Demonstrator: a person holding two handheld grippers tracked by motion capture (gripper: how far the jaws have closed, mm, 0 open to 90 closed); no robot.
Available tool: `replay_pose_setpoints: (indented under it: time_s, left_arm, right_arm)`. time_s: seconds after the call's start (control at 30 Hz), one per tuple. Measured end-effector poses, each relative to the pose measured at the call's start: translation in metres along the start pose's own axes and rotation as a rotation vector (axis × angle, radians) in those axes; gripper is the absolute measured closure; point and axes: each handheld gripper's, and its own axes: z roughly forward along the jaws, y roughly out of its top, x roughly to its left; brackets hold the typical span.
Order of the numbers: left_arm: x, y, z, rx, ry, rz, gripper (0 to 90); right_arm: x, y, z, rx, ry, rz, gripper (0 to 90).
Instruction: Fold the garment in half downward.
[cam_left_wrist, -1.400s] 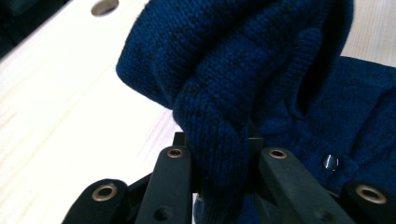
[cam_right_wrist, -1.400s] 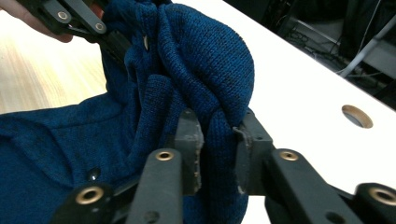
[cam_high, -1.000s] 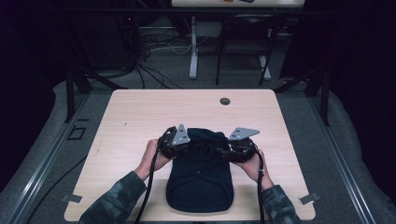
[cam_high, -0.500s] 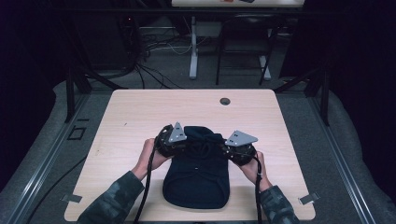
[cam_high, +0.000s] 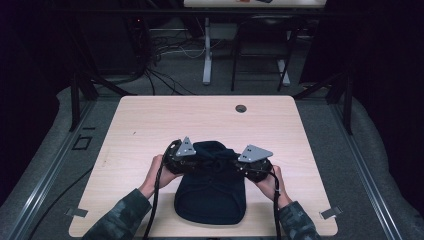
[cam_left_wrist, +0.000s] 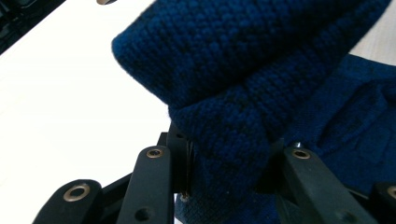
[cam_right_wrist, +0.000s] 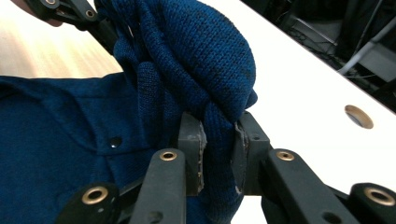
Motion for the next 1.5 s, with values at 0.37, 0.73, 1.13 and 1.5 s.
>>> replay_pose_setpoints:
  time_s: [0.37, 0.73, 1.13, 1.5]
  left_arm:
    - [-0.008, -0.008, -0.005, -0.019, 0.022, -0.023, 55.6]
    - [-0.015, -0.019, -0.020, -0.059, 0.026, -0.028, 56.9]
    - [-0.022, -0.035, -0.023, -0.045, -0.018, -0.049, 60.6]
    - [-0.026, -0.041, -0.022, -0.035, -0.059, -0.045, 62.8]
  right_arm:
    - [0.007, -0.006, -0.007, 0.021, 0.017, -0.005, 73.9]
    - [0.015, -0.010, -0.009, 0.040, 0.021, -0.020, 72.6]
    - [0.030, -0.013, -0.012, 0.049, 0.050, -0.033, 70.8]
    - [0.039, -0.019, -0.014, 0.072, 0.066, -0.030, 69.6]
